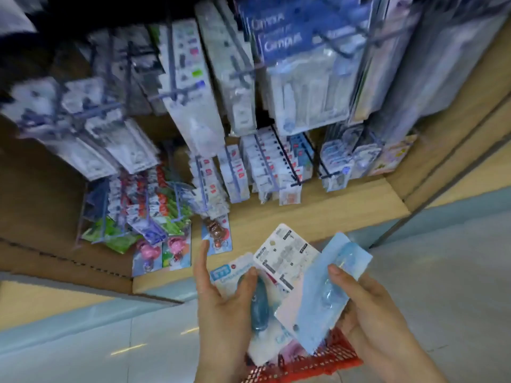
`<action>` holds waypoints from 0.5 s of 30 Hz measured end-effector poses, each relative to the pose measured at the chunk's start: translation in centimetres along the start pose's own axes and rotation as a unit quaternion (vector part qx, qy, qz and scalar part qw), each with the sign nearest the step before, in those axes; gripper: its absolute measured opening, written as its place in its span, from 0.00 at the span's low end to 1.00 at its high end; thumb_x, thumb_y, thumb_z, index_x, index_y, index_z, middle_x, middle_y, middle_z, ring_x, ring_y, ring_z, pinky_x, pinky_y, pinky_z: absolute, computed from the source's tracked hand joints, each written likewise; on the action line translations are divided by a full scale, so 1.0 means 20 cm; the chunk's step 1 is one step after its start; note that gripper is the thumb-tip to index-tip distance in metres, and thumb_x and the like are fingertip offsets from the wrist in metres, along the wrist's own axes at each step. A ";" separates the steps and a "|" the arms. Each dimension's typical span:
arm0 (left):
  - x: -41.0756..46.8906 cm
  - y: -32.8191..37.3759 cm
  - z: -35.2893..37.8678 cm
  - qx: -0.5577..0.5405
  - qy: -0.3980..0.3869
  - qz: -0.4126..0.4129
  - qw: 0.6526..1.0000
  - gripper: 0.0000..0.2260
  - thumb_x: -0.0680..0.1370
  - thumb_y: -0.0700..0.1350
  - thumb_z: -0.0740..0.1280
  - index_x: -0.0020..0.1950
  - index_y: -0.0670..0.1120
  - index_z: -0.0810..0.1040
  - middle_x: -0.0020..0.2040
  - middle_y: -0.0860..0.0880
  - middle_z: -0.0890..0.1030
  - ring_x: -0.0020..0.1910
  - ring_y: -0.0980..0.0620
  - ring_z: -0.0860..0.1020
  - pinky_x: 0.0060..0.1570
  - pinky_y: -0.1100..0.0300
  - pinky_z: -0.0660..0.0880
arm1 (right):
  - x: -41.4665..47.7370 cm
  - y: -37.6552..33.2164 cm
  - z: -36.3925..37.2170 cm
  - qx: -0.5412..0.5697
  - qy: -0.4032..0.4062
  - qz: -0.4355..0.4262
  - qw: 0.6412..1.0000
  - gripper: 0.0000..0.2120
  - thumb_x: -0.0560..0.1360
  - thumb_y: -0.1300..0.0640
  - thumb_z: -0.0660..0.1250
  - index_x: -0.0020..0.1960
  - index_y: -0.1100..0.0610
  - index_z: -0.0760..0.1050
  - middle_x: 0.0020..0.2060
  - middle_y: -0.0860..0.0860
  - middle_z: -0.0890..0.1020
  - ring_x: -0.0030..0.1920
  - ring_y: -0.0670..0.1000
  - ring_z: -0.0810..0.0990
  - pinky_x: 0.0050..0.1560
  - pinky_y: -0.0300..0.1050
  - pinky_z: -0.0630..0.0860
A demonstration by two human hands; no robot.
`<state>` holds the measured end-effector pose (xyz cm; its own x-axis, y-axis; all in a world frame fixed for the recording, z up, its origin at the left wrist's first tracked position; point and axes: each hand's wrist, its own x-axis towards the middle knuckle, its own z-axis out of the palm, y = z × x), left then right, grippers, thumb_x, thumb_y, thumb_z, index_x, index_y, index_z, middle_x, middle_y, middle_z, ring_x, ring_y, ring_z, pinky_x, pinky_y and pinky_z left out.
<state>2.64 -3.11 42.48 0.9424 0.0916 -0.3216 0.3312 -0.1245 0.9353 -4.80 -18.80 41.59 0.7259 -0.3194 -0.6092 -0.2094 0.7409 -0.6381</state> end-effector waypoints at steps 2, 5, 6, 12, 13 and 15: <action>-0.11 0.24 -0.04 0.033 -0.020 0.038 0.999 0.14 0.77 0.40 0.70 0.56 0.59 0.79 0.53 0.64 0.80 0.50 0.72 0.77 0.50 0.75 0.72 | -0.17 -0.17 0.09 -0.004 -0.023 -0.010 1.000 0.31 0.55 0.54 0.83 0.54 0.64 0.81 0.48 0.61 0.85 0.41 0.55 0.86 0.38 0.48 0.83; -0.30 0.60 -0.10 -0.019 -0.030 0.002 0.999 0.13 0.81 0.46 0.64 0.42 0.53 0.85 0.39 0.64 0.84 0.45 0.68 0.79 0.47 0.69 0.75 | -0.42 -0.39 0.23 -0.022 -0.059 -0.030 0.998 0.38 0.46 0.50 0.87 0.51 0.65 0.82 0.47 0.63 0.85 0.41 0.57 0.86 0.39 0.51 0.83; -0.36 0.72 -0.12 -0.036 -0.043 -0.013 0.998 0.15 0.81 0.49 0.64 0.38 0.52 0.86 0.36 0.63 0.84 0.45 0.62 0.81 0.50 0.62 0.77 | -0.50 -0.46 0.27 -0.029 -0.068 -0.041 0.996 0.38 0.45 0.50 0.87 0.51 0.67 0.82 0.46 0.64 0.85 0.40 0.58 0.85 0.39 0.51 0.83; -0.72 1.22 -0.21 -0.012 -0.079 0.071 0.994 0.22 0.77 0.46 0.70 0.22 0.47 0.76 0.21 0.55 0.75 0.21 0.62 0.71 0.26 0.68 0.66 | -0.95 -0.76 0.48 -0.060 -0.122 -0.094 0.986 0.16 0.63 0.61 0.70 0.47 0.70 0.80 0.40 0.63 0.84 0.35 0.55 0.84 0.34 0.48 0.82; -0.77 1.28 -0.22 -0.010 -0.077 0.089 0.993 0.25 0.77 0.47 0.69 0.19 0.47 0.72 0.19 0.55 0.69 0.19 0.60 0.67 0.24 0.68 0.61 | -1.01 -0.81 0.50 -0.070 -0.124 -0.103 0.984 0.15 0.63 0.60 0.70 0.46 0.68 0.80 0.40 0.62 0.85 0.35 0.55 0.84 0.36 0.48 0.82; -0.85 1.40 -0.23 -0.001 -0.072 0.127 0.989 0.26 0.75 0.50 0.69 0.19 0.48 0.65 0.20 0.56 0.60 0.22 0.58 0.60 0.24 0.65 0.56 | -1.12 -0.91 0.52 -0.096 -0.136 -0.120 0.979 0.16 0.63 0.59 0.70 0.48 0.67 0.80 0.41 0.61 0.85 0.37 0.55 0.84 0.37 0.47 0.81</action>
<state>-4.37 -3.55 74.84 0.9920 -0.0850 -0.0929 0.0820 -0.1241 0.9889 -10.48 -19.08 71.72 0.9113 -0.2817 -0.3002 -0.1122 0.5316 -0.8395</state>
